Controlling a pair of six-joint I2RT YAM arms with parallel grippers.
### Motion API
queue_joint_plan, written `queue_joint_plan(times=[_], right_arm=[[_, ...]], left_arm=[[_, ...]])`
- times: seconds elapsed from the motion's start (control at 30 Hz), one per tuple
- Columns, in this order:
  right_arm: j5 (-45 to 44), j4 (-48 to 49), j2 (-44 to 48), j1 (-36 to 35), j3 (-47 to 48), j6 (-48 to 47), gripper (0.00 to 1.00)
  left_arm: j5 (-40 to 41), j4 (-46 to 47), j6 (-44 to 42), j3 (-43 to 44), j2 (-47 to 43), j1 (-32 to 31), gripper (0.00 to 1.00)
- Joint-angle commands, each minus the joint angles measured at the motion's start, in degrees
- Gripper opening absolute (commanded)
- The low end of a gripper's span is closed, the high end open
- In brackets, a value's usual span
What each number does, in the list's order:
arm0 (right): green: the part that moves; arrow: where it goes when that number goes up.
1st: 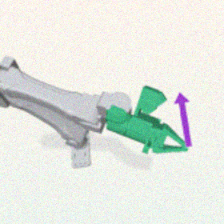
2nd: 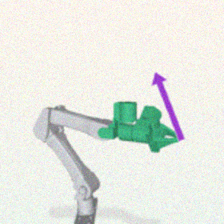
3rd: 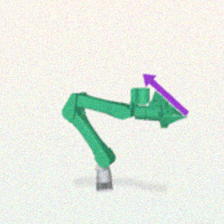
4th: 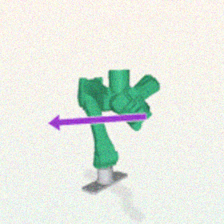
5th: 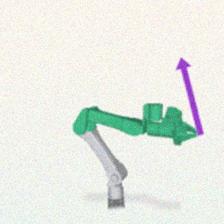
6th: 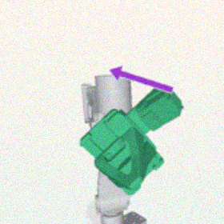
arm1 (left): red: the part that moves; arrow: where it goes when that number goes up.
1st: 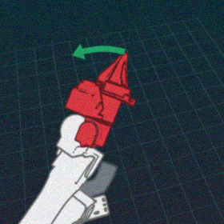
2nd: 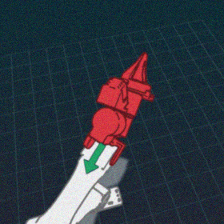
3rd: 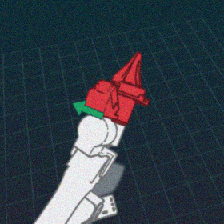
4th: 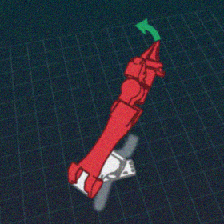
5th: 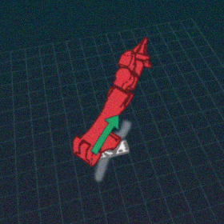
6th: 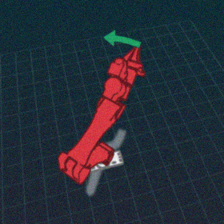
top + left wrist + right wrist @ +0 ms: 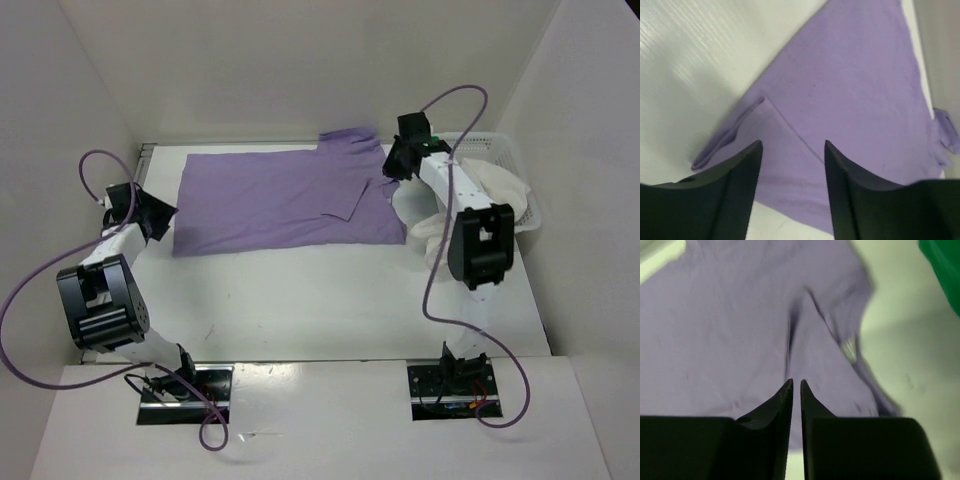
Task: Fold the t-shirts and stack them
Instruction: Fold the flattened tshirt in 1/3 of the way
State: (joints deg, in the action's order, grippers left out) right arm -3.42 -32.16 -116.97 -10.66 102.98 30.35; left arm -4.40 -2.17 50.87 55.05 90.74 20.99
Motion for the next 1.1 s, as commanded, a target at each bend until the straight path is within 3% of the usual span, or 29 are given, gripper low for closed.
queue_joint_plan(times=[0.0, 0.07, 0.17, 0.3, 0.37, 0.6, 0.87, 0.97, 1.07], right_arm=[[2.37, 5.87, 14.70, -2.34, -11.01, 2.69, 0.04], [3.58, 9.11, 18.86, -3.84, -20.77, 4.18, 0.00], [4.12, 13.69, 24.41, -5.87, -31.50, 7.52, 0.00], [4.65, 15.99, 25.74, -6.57, -39.68, 10.25, 0.04], [4.65, 16.52, 26.26, -6.57, -41.10, 11.05, 0.07], [-0.09, 21.26, 25.57, -6.57, -47.70, 16.75, 0.38], [-3.25, 22.85, 21.44, -6.57, -48.66, 20.53, 0.52], [-3.78, 23.37, 20.03, -6.57, -48.14, 21.33, 0.52], [-4.31, 23.99, 18.89, -6.57, -48.14, 23.35, 0.52]], left_arm=[[-3.14, -2.56, -1.74, -4.84, -5.20, 0.80, 0.57], [-4.56, -4.14, -1.21, -7.40, -8.71, 0.80, 0.45], [-3.69, -5.03, -0.07, -11.71, -11.10, 0.80, 0.34], [-4.12, -3.80, 1.77, -14.09, -7.87, 1.33, 0.30], [-3.60, -2.41, 3.09, -14.09, -6.19, 1.33, 0.32], [0.01, 1.47, 5.20, -14.19, -2.25, 1.33, 0.39], [0.53, 3.58, 6.34, -12.86, 3.48, 1.33, 0.40], [0.54, 4.19, 6.34, -12.86, 4.01, 1.33, 0.33], [0.54, 4.20, 6.34, -11.72, 4.01, 1.33, 0.19]])
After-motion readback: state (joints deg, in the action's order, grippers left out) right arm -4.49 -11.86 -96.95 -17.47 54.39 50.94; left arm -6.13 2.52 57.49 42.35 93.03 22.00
